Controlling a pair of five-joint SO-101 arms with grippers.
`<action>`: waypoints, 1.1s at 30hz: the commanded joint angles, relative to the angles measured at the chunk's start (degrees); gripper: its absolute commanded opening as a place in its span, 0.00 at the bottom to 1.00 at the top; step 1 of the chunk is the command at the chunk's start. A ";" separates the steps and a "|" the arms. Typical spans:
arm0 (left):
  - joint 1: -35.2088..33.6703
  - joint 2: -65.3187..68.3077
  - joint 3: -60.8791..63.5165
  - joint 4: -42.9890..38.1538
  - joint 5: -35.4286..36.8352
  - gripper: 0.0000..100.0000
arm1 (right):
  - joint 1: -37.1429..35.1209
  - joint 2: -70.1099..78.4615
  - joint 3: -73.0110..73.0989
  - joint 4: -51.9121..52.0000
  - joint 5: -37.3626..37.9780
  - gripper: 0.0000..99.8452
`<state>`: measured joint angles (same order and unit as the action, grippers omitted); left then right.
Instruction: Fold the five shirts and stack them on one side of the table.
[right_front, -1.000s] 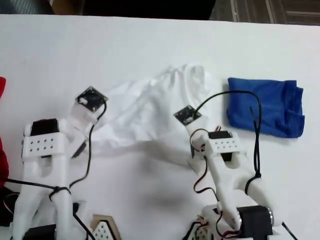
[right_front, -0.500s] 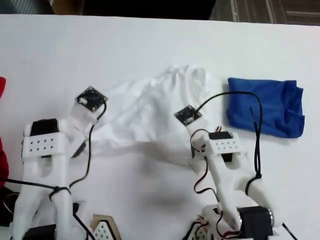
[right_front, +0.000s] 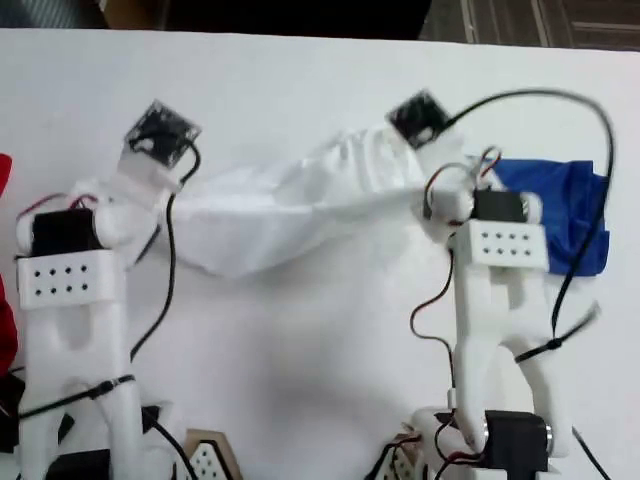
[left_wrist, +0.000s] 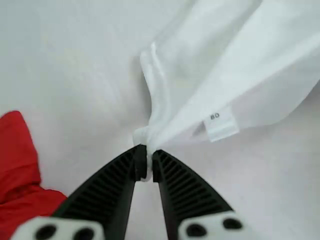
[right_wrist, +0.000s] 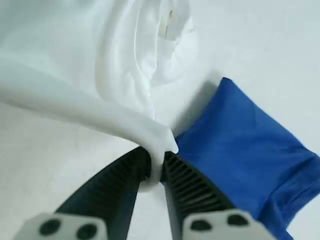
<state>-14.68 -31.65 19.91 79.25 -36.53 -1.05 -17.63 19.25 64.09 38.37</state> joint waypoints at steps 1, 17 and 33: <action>2.81 -2.02 -12.79 8.00 0.44 0.02 | 0.84 -5.05 -12.84 6.29 0.26 0.02; 2.11 -15.91 -33.98 21.10 0.00 0.02 | 1.19 -39.87 -21.10 7.34 0.53 0.02; -4.66 -33.23 -33.98 21.10 0.35 0.02 | 1.19 -61.23 -21.19 9.63 0.26 0.02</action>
<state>-18.81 -63.47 -12.88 99.91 -36.53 -0.18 -76.26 -0.62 73.14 38.37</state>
